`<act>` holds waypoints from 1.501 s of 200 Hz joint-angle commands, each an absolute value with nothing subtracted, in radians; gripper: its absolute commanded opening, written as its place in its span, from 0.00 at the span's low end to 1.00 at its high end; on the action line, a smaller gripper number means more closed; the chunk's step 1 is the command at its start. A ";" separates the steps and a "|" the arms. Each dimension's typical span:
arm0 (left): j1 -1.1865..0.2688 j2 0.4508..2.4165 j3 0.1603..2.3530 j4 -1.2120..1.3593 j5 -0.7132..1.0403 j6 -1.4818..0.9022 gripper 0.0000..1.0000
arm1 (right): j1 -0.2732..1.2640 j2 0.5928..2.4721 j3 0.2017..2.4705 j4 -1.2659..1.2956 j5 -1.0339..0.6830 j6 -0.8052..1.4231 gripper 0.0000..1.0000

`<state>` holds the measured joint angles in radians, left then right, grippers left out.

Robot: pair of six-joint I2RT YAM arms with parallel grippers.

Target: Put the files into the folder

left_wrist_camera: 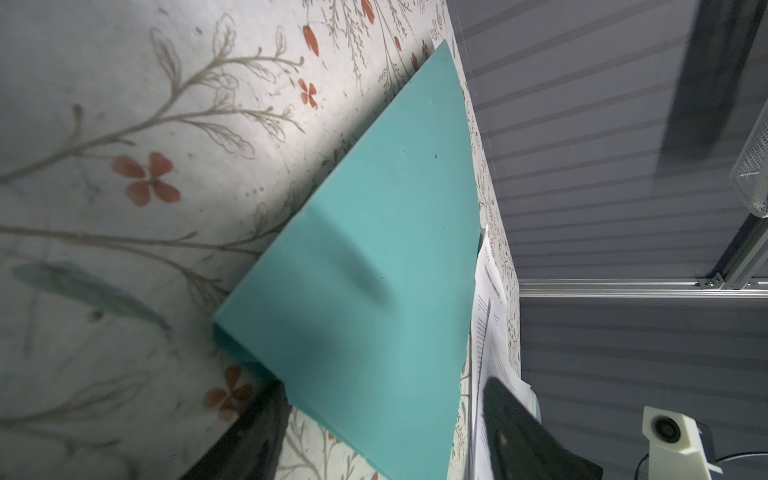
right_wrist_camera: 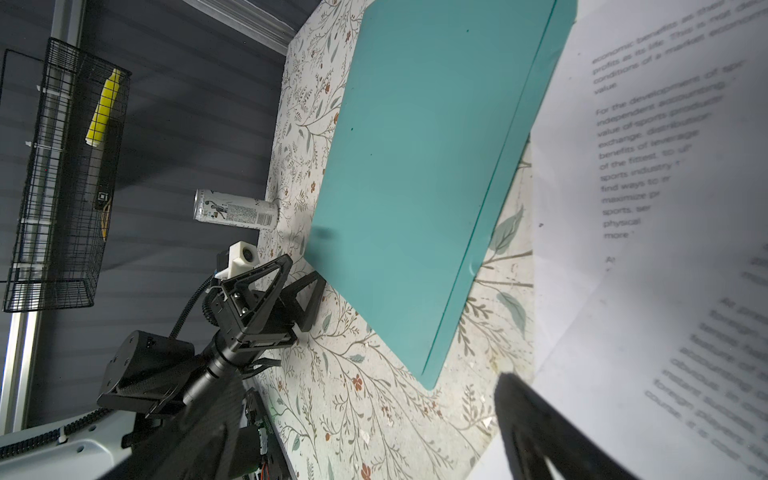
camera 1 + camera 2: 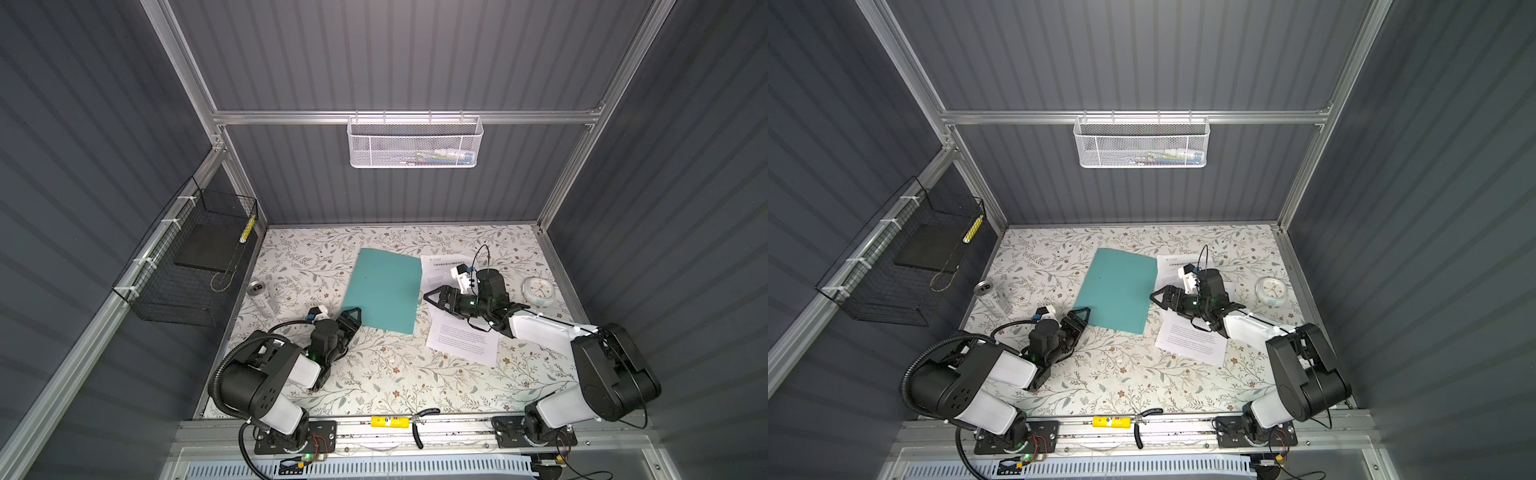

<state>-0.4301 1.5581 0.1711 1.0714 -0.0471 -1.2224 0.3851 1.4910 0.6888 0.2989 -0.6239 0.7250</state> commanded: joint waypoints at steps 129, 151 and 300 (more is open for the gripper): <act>-0.408 1.764 0.273 1.280 0.012 -1.225 0.69 | 0.389 1.451 0.700 0.286 -0.611 0.718 0.95; -0.402 1.839 0.301 1.340 0.022 -1.241 0.64 | 0.389 1.436 0.703 0.252 -0.599 0.698 0.94; -0.352 1.991 0.337 1.528 0.096 -1.375 0.00 | 0.403 1.469 0.737 0.181 -0.554 0.699 0.88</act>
<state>-0.3580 2.0518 0.3859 1.5486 0.0910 -1.3521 0.3927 1.4448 0.7113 0.2012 -0.5678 0.7033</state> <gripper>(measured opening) 0.049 0.886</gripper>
